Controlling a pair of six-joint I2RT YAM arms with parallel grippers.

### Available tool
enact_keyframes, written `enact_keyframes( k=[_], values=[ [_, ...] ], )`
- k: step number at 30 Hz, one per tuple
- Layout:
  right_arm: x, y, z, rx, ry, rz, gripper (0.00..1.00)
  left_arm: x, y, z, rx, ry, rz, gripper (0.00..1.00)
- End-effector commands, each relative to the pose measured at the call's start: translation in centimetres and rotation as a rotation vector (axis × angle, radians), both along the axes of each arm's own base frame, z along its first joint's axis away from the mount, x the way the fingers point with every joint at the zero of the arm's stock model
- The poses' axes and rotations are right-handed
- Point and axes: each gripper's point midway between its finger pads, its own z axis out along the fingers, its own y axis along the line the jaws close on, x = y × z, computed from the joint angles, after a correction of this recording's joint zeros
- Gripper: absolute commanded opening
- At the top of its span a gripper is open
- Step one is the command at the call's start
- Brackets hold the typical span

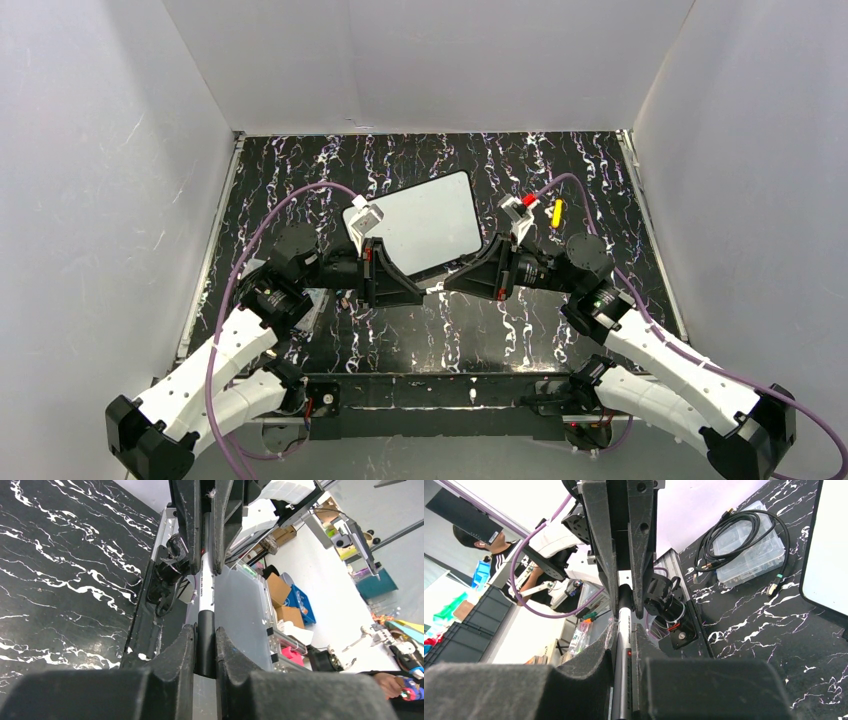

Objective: Write a sentence on the whiteboard
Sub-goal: Open the pen cap from the whiteboard marker, then place the pen cap at the center of the board.

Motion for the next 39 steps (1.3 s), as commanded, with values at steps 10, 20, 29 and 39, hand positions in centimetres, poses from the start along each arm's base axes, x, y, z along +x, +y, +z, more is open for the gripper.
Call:
enact_keyframes(
  k=[10, 20, 29, 39],
  values=[
    [0.5, -0.9, 1.4, 0.04, -0.048, -0.082, 0.01, -1.5, 1.7, 0.2, -0.03, -0.072, -0.039, 0.0],
    [0.3, -1.9, 3.0, 0.085, -0.092, -0.13, 0.01, -1.8, 2.9, 1.1, -0.046, -0.104, -0.059, 0.0],
    [-0.1, -3.6, 3.7, -0.001, -0.148, -0.195, 0.01, -2.1, 4.1, 1.3, -0.017, -0.118, -0.05, 0.0],
    [1.8, -5.5, 3.3, -0.041, -0.193, -0.364, 0.01, 2.6, 4.8, -4.3, 0.218, -0.048, 0.221, 0.0]
  ],
)
